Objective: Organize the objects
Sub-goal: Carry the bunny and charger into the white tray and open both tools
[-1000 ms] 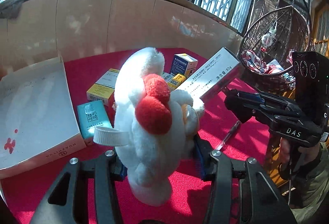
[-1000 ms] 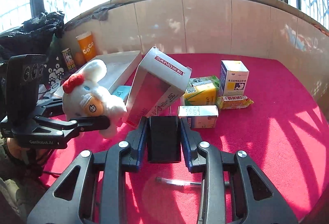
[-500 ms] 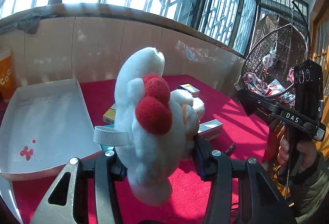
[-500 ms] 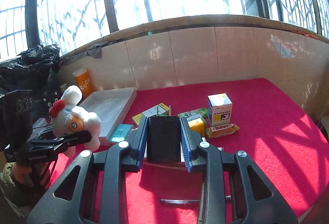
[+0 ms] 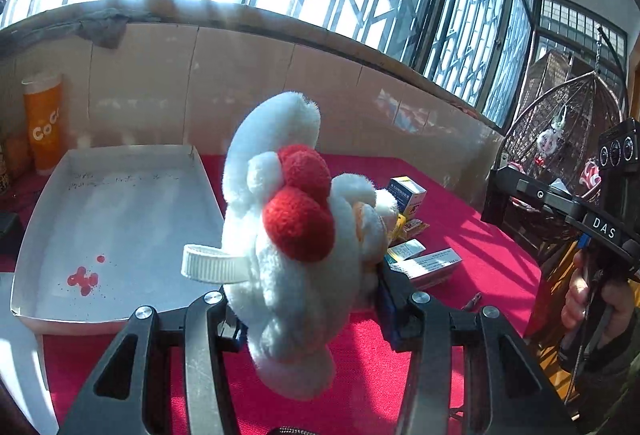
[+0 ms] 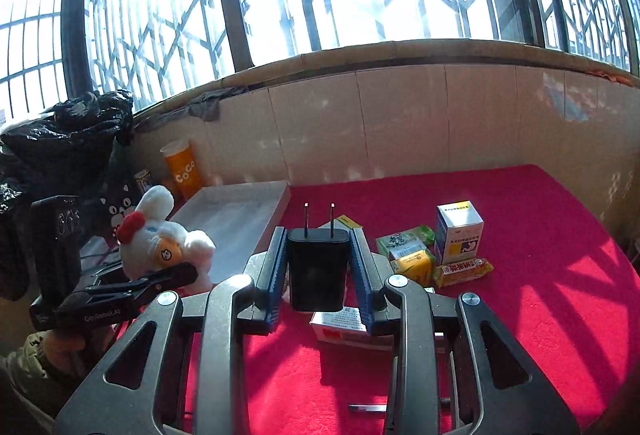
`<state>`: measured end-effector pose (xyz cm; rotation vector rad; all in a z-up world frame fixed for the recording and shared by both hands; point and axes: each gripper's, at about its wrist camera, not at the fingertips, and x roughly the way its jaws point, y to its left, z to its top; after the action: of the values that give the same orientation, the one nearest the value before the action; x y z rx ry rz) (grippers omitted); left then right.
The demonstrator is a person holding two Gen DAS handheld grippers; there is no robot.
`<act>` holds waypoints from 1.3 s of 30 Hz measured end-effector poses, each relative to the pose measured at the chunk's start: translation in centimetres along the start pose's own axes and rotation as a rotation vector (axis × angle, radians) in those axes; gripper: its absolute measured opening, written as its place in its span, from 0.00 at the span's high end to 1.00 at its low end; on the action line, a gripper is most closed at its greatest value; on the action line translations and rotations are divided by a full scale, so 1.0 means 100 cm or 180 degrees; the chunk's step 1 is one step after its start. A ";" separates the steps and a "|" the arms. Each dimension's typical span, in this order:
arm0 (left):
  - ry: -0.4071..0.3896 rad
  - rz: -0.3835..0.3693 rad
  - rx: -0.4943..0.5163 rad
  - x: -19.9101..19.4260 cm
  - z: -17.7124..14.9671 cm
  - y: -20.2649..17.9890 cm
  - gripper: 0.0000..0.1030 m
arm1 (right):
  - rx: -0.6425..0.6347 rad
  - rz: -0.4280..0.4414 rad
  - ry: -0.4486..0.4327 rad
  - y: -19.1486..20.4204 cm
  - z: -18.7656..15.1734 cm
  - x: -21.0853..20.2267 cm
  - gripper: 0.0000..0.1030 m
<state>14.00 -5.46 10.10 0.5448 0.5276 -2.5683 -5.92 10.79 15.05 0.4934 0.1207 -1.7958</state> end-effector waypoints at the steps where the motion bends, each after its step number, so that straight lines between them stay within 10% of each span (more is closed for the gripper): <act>1: -0.0009 0.0018 -0.0022 -0.001 0.000 0.004 0.52 | -0.0007 0.0009 -0.0004 0.003 0.001 0.001 0.71; 39: -0.0041 0.0962 -0.0536 -0.006 0.036 0.137 0.52 | -0.0141 0.0494 0.0492 0.104 0.044 0.134 0.71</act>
<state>20.39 -18.08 9.76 0.5062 0.6010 -2.2171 0.04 -5.68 15.66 0.5938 0.2229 -1.5995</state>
